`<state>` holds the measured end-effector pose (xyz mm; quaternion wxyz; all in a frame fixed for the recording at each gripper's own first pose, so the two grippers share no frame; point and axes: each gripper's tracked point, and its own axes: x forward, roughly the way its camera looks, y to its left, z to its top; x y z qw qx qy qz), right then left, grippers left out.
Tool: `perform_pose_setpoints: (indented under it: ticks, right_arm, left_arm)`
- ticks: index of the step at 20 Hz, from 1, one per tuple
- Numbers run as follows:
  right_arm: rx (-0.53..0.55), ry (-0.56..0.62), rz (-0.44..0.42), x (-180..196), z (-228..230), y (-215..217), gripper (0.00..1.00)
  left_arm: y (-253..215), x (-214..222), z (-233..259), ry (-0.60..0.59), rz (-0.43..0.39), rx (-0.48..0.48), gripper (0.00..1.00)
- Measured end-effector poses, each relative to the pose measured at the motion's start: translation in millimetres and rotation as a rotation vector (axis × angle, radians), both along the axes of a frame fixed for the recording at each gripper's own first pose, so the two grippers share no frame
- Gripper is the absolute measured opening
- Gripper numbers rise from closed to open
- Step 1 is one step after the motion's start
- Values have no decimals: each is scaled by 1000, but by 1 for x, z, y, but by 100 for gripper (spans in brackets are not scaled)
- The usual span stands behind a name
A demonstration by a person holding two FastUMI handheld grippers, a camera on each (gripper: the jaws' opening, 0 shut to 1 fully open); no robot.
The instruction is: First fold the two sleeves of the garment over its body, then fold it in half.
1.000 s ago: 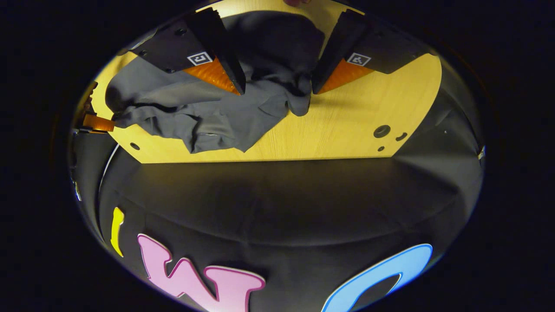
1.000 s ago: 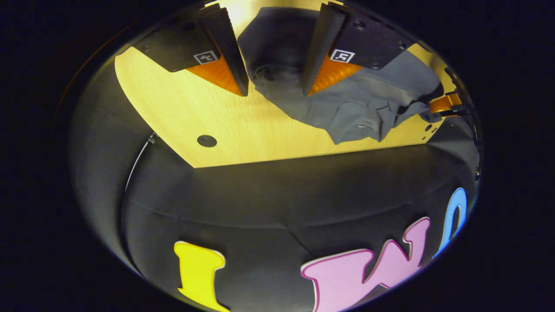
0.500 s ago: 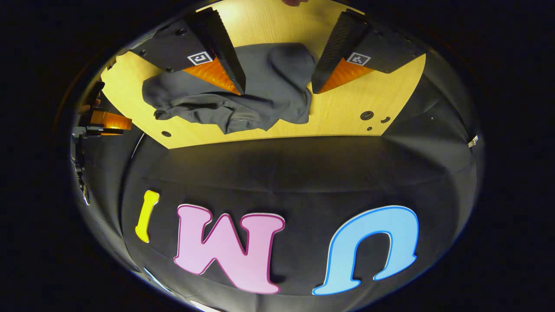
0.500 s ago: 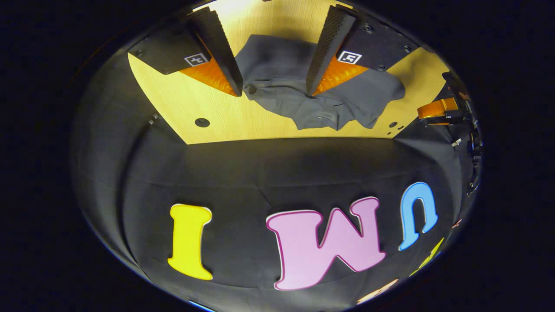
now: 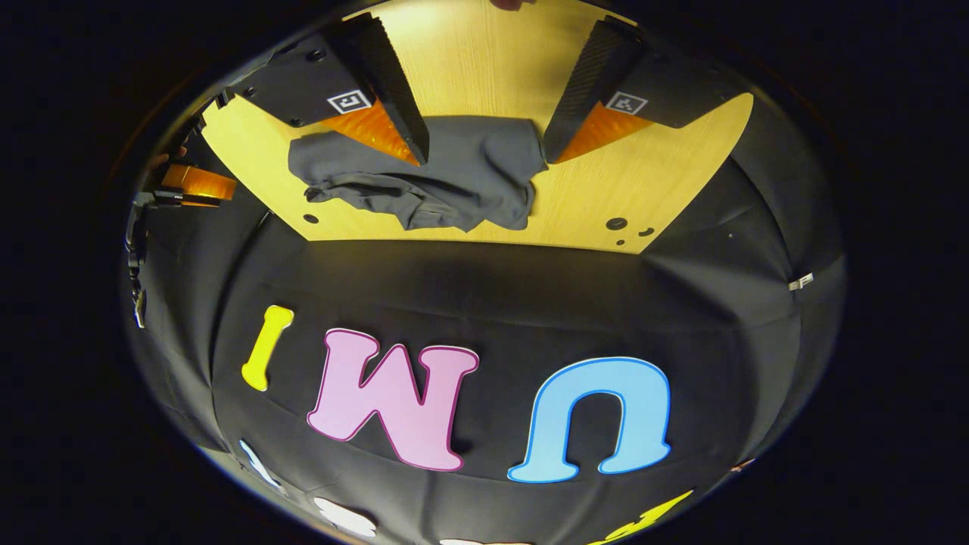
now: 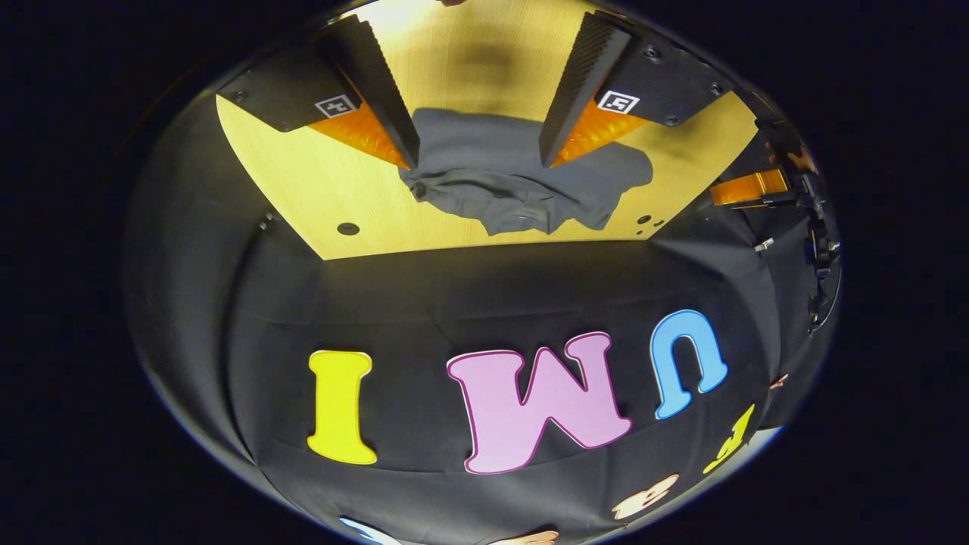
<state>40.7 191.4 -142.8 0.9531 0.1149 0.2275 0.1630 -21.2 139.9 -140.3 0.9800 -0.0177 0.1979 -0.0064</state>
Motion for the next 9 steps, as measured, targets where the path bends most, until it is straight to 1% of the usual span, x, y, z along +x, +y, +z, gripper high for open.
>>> perform_pose_setpoints:
  ticks: [2,4,7,9]
  right_arm:
    - [-10,2,-7,-14,-1,-4,98]
    - [10,16,-16,-24,-2,-4,99]
    - [51,58,-40,-32,-10,-4,99]
    - [55,75,-42,-33,-16,-3,99]
  left_arm:
    - [-3,-20,-8,24,-5,-19,96]
    - [-7,-34,-21,56,-8,-33,96]
    - [-9,-45,-37,94,-9,-14,96]
    - [-15,-44,-38,93,-24,-12,96]
